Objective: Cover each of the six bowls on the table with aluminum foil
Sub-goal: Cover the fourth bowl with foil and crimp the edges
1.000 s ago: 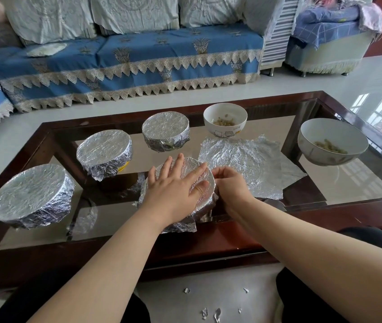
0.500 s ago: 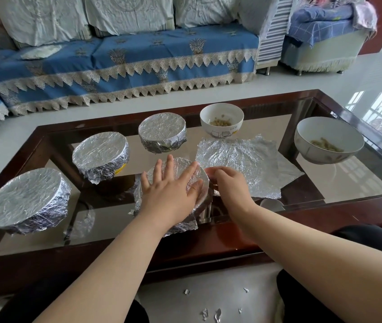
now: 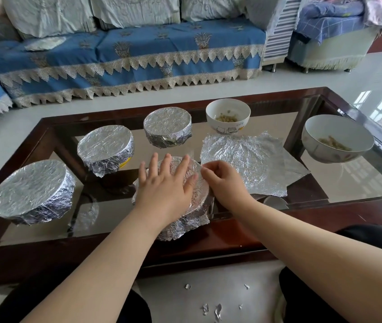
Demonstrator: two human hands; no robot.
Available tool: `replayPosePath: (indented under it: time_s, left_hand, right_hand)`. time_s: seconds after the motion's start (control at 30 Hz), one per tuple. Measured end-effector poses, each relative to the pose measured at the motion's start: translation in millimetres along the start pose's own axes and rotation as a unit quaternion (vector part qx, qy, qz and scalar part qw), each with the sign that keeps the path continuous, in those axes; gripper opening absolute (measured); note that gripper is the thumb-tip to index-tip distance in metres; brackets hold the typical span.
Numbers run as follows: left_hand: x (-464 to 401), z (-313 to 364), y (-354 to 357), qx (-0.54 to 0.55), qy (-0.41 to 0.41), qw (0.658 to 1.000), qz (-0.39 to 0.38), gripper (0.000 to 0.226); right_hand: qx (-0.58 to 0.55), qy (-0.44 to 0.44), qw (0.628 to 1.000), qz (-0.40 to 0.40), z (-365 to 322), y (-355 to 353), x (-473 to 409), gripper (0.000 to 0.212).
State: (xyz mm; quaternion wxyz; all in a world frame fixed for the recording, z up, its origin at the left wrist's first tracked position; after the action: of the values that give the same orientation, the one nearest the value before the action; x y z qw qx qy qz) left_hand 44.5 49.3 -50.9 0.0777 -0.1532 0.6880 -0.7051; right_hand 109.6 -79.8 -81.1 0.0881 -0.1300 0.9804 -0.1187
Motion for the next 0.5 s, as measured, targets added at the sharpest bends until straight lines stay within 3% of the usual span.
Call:
replayPosePath:
  time_s: [0.1, 0.23, 0.5]
  left_hand:
    - [1.5, 1.4, 5.0, 0.034, 0.007, 0.999, 0.007, 0.069]
    - [1.3, -1.1, 4.5, 0.050, 0.007, 0.998, 0.022, 0.067]
    - [0.4, -0.8, 4.9, 0.057, 0.000, 0.998, 0.023, 0.065]
  right_hand:
    - [-0.065, 0.011, 0.997, 0.035, 3.7, -2.9, 7.5, 0.025]
    - [-0.141, 0.038, 0.989, 0.023, 11.3, 4.0, 16.2, 0.037]
    - [-0.165, 0.087, 0.982, 0.041, 27.3, 5.6, 17.2, 0.043]
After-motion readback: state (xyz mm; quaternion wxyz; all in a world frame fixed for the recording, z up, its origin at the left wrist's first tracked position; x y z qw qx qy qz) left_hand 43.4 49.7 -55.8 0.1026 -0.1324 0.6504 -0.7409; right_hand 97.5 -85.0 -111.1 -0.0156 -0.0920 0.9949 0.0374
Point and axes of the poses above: each hand's wrist, its own x-axis away from the middle knuckle, its own y-axis out of the palm, z = x × y, the point moved 10 cm from there along -x, towards the middle knuckle, and after that the axes turned 9 degrees about -y, right-handed, at the moved point
